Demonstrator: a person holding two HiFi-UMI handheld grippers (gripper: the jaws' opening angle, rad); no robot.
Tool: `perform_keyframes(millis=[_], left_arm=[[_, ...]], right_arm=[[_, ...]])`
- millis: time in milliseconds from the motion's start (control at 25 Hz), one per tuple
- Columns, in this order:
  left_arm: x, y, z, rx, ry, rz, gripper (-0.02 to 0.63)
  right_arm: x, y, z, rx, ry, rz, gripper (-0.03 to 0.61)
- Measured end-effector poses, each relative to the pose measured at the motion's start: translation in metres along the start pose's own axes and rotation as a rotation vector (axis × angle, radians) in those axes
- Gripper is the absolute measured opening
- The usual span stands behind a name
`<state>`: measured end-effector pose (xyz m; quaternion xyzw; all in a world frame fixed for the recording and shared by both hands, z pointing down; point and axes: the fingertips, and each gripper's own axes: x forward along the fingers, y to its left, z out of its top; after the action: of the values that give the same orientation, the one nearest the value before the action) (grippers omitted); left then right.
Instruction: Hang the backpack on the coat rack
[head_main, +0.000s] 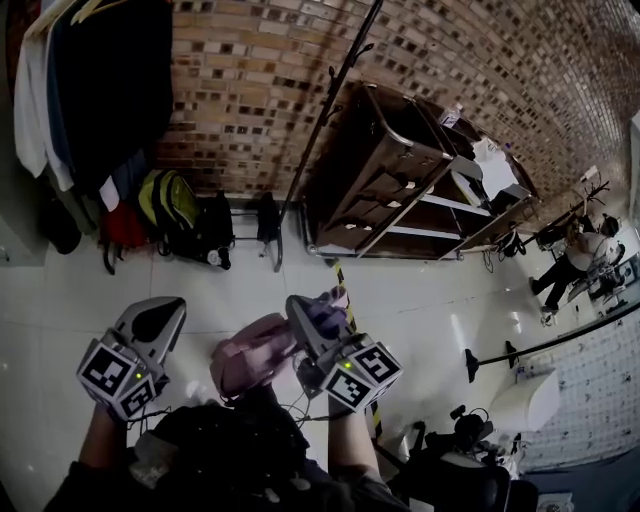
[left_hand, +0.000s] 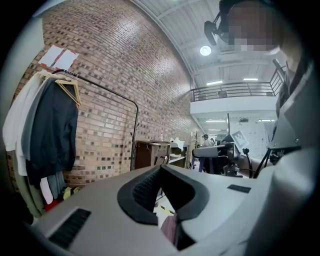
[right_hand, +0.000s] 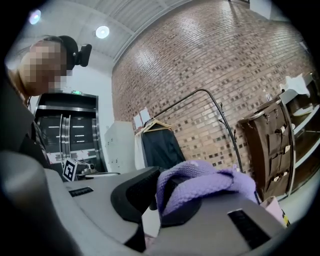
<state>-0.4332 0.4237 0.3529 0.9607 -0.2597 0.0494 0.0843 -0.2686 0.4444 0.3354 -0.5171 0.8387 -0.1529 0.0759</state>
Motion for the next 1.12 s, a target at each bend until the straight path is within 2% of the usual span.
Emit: perform_keyframes(millis=[400,760,1120], left_arm=[[0.112,0.035,0.009,0.003,0.03,0.04,0.034],[0.224,0.052,0.029,-0.008,0.038,0.085,0.034],[0.318,0.069,0.042,-0.022,0.025,0.125,0.034]], right_arm=[[0.058,-0.111,0.042,-0.012,-0.004,0.055,0.002],[0.093,-0.219,0.094,-0.095,0.022,0.13,0.002],[0.115,-0.313,0.109,-0.103,0.084,0.147,0.002]])
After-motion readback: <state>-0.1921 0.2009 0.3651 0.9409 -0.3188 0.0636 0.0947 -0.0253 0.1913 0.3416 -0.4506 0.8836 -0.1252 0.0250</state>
